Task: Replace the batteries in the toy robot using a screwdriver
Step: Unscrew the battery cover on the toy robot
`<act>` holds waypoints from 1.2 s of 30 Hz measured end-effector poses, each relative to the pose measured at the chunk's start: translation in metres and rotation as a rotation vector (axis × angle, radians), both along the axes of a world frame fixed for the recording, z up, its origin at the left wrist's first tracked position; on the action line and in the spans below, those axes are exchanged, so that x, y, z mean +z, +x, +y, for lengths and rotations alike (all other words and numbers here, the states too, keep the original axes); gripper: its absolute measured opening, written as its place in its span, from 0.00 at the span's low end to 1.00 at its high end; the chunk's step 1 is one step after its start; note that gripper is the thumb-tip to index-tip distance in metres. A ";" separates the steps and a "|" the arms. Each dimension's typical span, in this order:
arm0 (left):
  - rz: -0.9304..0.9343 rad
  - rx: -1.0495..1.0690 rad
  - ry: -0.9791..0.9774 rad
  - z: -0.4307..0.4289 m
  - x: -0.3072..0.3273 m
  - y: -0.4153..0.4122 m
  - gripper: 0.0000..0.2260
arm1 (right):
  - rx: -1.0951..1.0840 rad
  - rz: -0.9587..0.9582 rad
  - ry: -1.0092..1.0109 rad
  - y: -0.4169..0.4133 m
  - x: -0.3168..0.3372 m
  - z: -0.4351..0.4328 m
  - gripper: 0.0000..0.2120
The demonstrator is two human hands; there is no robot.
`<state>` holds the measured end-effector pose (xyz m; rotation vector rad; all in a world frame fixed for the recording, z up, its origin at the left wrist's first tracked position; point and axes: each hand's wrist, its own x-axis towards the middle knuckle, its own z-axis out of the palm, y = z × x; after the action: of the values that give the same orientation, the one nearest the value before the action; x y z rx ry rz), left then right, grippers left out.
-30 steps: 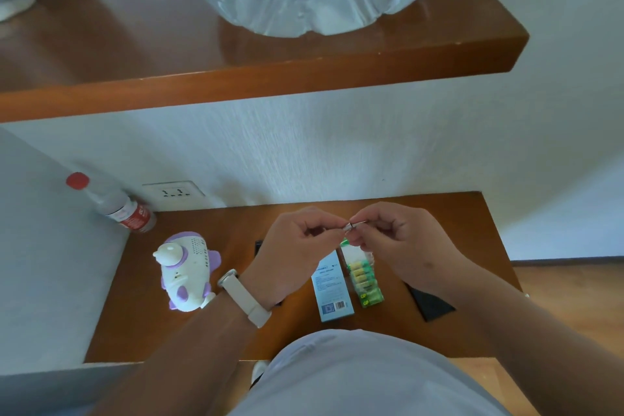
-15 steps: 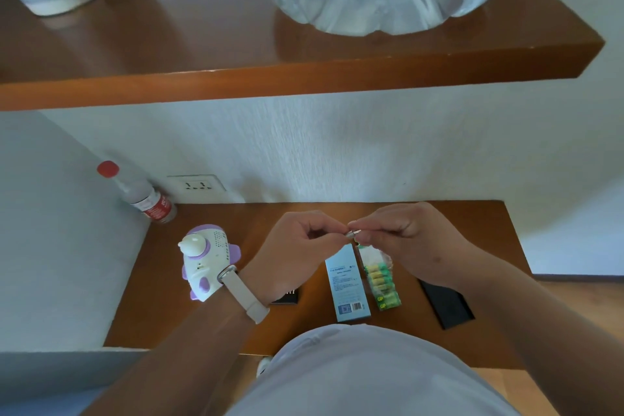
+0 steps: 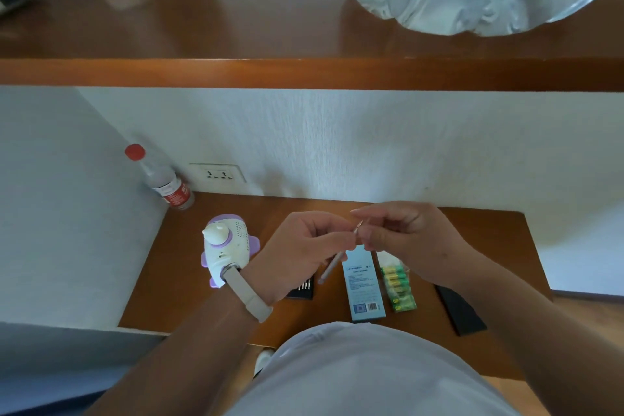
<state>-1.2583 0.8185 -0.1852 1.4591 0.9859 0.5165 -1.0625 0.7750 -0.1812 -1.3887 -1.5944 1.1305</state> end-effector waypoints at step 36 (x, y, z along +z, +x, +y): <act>-0.111 0.340 0.004 0.044 -0.052 -0.181 0.07 | -0.097 -0.042 -0.274 -0.192 -0.055 0.026 0.07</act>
<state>-1.4393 0.8626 -0.2376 1.2567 1.1503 0.8373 -1.2546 0.8014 -0.2357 -1.6577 -1.4224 1.3052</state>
